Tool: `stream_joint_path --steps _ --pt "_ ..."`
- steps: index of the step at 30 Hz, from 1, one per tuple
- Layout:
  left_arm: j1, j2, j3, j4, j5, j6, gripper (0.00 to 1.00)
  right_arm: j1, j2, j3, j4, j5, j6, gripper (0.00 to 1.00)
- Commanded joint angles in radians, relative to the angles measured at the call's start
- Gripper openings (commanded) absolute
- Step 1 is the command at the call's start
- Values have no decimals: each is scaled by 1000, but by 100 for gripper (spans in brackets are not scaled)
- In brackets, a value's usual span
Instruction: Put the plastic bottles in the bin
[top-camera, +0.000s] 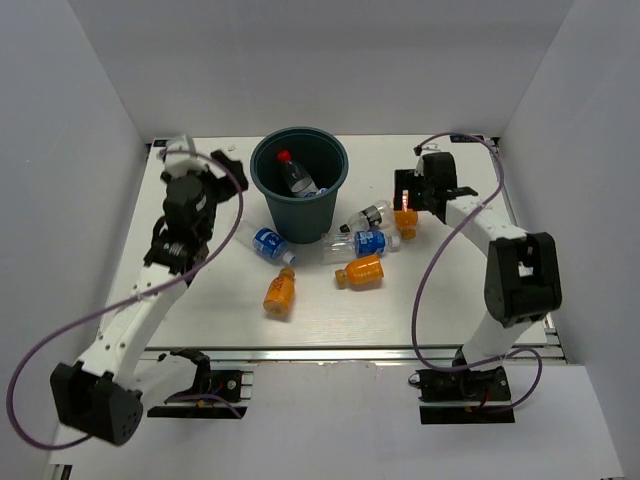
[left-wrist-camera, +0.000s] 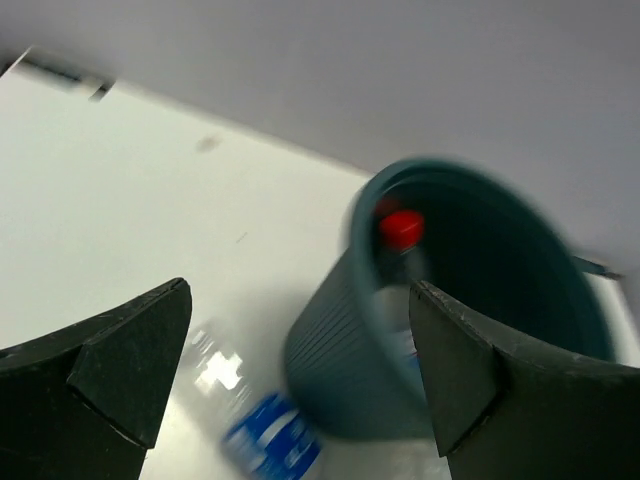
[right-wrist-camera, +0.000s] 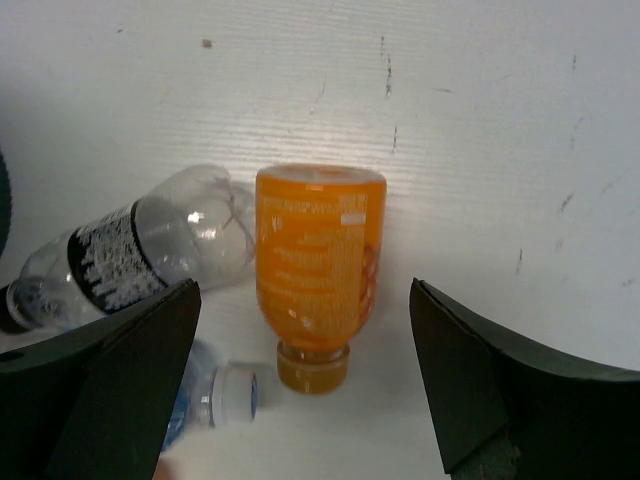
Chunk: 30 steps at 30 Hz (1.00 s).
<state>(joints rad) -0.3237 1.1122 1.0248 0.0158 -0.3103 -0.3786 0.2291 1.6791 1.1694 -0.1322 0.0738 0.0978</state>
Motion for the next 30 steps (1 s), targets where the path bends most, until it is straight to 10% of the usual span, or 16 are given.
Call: stream_joint_path --steps 1,6,14,22,30 --pt "2 -121 -165 -134 -223 -123 98 -5 94 110 0 33 -6 89" --pt "3 -224 -425 -74 -248 -353 98 -8 168 153 25 124 63 89" --pt "3 -206 -427 -143 -279 -401 98 -13 277 194 -16 153 115 89" --pt "3 -181 -419 -160 -282 -408 98 -27 240 196 -67 116 158 37" --pt "3 -163 -419 -159 -268 -421 98 -4 -80 230 25 -167 -22 37"
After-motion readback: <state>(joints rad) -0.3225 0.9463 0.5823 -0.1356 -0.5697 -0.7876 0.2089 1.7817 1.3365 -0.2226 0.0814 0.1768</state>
